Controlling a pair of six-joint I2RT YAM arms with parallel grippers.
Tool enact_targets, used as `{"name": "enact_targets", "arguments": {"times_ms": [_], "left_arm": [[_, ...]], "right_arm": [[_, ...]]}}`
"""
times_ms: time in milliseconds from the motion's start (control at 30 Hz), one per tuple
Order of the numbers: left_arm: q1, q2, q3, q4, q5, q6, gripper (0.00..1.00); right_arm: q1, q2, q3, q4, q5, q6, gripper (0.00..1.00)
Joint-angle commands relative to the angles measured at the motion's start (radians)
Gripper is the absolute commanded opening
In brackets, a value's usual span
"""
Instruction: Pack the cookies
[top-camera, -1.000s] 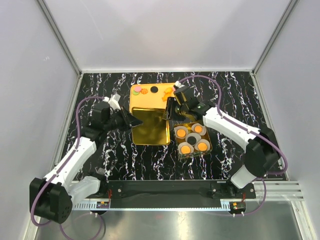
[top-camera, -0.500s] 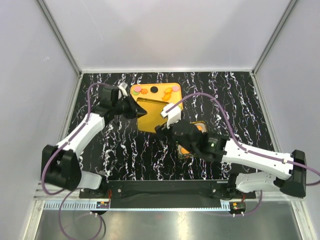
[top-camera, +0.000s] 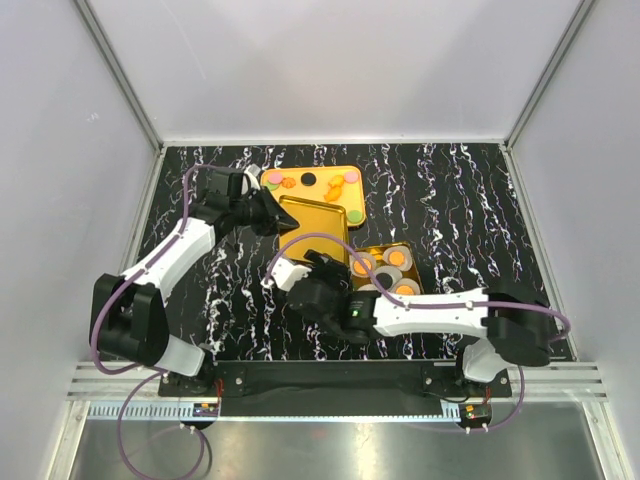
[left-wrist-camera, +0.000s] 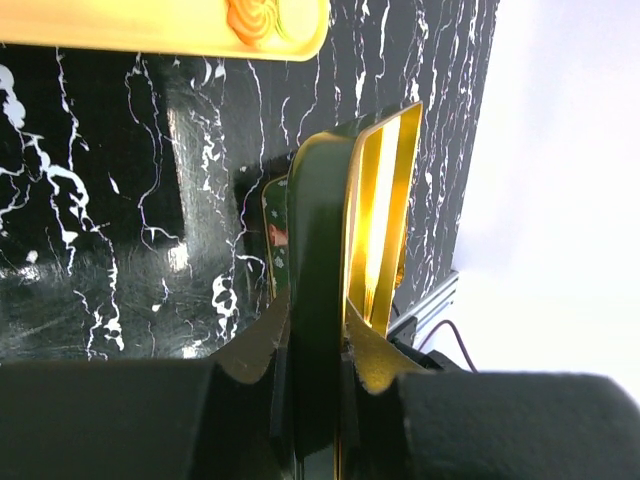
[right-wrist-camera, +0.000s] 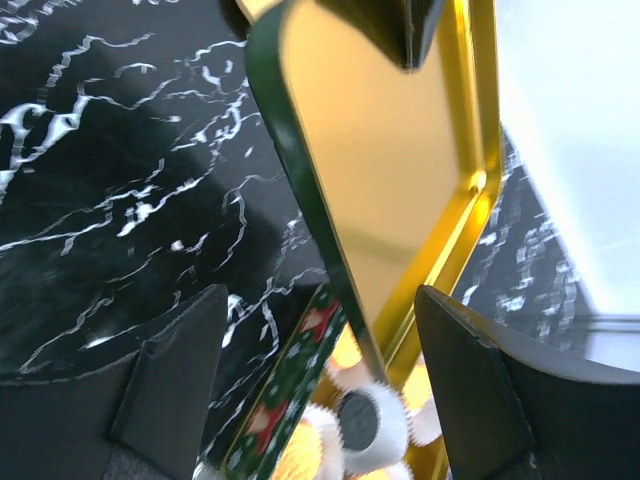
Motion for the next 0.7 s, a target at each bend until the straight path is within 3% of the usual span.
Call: {"name": "enact_targets", "arguments": {"times_ms": [0,300,400,533,600,667], "left_arm": [[-0.005,-0.039,-0.023,0.056,0.067,-0.026,0.0],[-0.005,-0.102,-0.06,0.059,0.095,-0.023,0.0],[-0.005,-0.119,-0.069,0.064,0.105,-0.026,0.0],[-0.005,-0.139,-0.079,0.087,0.128,-0.035,0.03],[-0.005,-0.151,-0.076,0.087,0.138,-0.034,0.11],[-0.005,-0.157,-0.063,0.089,0.141,-0.029,0.3]], "right_arm": [[0.001,0.054,0.035,0.191,0.103,-0.168,0.82],[-0.036,0.121,0.021,0.353,0.134,-0.336,0.72],[-0.046,0.124,0.027,0.376,0.135,-0.364,0.57],[-0.048,0.126,0.024,0.425,0.164,-0.413,0.21],[-0.046,0.12,0.023,0.445,0.178,-0.428,0.12],[-0.048,0.107,0.021,0.455,0.192,-0.444,0.04]]}}
